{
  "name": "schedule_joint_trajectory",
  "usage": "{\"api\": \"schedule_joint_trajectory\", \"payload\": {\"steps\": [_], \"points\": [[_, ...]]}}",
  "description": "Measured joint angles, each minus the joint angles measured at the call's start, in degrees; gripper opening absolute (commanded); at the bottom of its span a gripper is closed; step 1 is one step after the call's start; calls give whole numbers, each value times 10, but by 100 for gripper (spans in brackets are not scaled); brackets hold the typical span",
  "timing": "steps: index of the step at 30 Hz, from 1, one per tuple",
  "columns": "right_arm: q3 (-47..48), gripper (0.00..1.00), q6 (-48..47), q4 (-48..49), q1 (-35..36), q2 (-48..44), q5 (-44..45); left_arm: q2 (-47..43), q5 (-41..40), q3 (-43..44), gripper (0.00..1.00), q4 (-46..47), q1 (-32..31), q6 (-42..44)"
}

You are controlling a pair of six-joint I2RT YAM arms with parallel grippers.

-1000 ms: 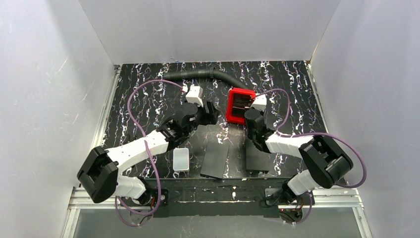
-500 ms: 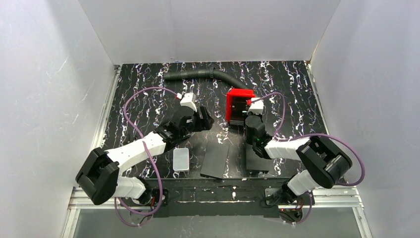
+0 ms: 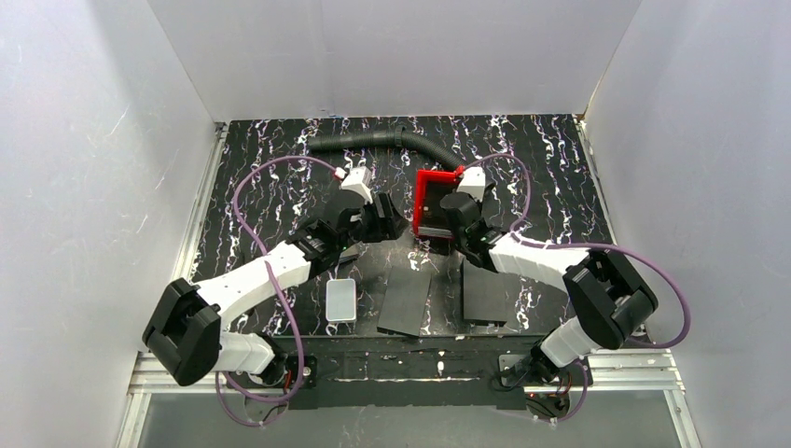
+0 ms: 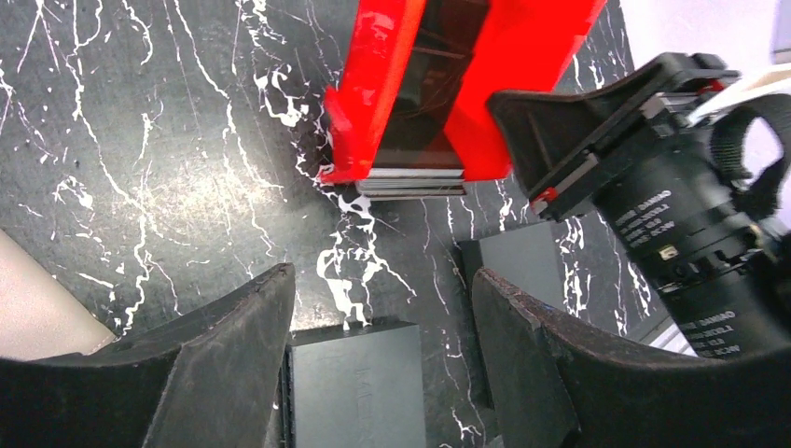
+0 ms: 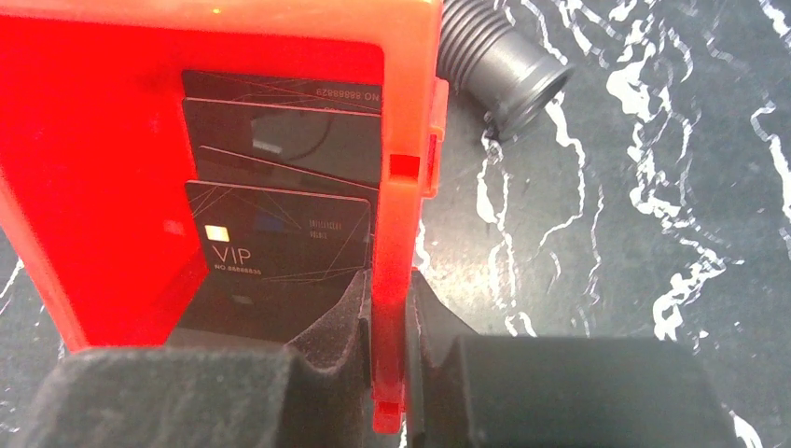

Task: Put the credit cards into the card holder
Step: Pick up the credit card from the storage box.

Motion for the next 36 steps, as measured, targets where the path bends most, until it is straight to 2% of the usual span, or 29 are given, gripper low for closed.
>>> {"api": "schedule_joint_trajectory", "payload": {"steps": [6,18,24,31,36], "points": [[51,1,70,-117,-1,14,-33,6,16,33,72,-31,0,7],[129,1,169,-263,-13,45,-66,40,63,54,74,-64,5,15],[158,1,198,-306,-14,59,-75,40,72,54,75,-64,11,15],[175,1,218,-338,-14,67,-77,42,85,58,68,-69,14,15],[182,1,222,-347,-14,71,-77,89,72,97,74,-113,14,8]]}}
